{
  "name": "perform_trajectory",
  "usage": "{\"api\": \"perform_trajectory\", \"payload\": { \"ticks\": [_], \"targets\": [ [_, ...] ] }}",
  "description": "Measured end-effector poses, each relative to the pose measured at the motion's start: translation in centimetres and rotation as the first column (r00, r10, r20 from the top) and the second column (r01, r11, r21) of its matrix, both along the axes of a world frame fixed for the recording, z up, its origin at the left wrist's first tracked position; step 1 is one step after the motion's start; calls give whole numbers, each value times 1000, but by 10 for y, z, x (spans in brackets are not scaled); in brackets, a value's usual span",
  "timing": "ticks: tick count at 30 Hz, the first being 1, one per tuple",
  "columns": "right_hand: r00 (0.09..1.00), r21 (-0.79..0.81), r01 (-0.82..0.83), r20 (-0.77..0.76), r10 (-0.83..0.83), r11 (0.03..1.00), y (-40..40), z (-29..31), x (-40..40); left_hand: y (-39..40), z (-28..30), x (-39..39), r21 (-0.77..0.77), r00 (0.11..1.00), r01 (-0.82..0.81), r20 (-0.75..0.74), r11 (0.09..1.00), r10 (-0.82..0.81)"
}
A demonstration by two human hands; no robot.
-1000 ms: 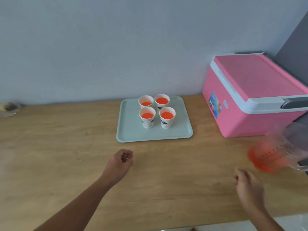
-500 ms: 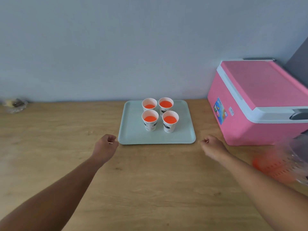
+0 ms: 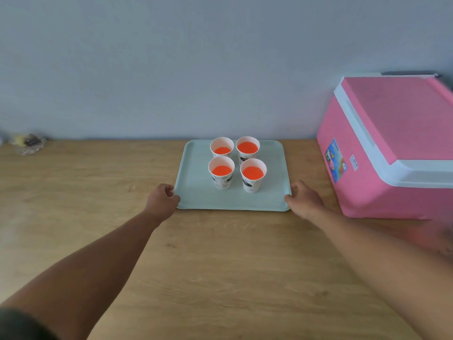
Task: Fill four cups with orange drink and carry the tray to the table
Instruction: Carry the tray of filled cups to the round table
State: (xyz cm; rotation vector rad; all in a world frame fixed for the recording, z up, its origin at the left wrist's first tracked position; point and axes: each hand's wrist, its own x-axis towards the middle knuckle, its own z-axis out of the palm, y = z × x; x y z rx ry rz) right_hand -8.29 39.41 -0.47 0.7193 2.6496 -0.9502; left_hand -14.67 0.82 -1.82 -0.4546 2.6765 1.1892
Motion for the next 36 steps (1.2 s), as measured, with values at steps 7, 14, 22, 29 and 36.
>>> {"api": "perform_trajectory", "payload": {
  "ticks": [7, 14, 22, 29, 36],
  "targets": [
    [999, -3, 15, -45, -15, 1000, 1, -12, -4, -2, -8, -2, 11, 1000, -2, 17, 1000, 2],
    [999, 8, 7, -52, -7, 1000, 3, -14, -4, -2, -8, 1, 59, 999, -14, 44, 998, 11],
    [998, 193, -23, -45, 32, 981, -4, -13, -1, 4, 1, 2, -149, 994, 90, -54, 985, -99],
    [980, 121, -143, -122, 158, 982, -43, -2, -16, 62, 24, -6, -39, 947, 278, -157, 960, -281],
    [972, 24, -81, -218, 84, 996, -72, -9, -28, 99, 23, -3, 127, 966, 221, -165, 967, -199]
  ]
}}
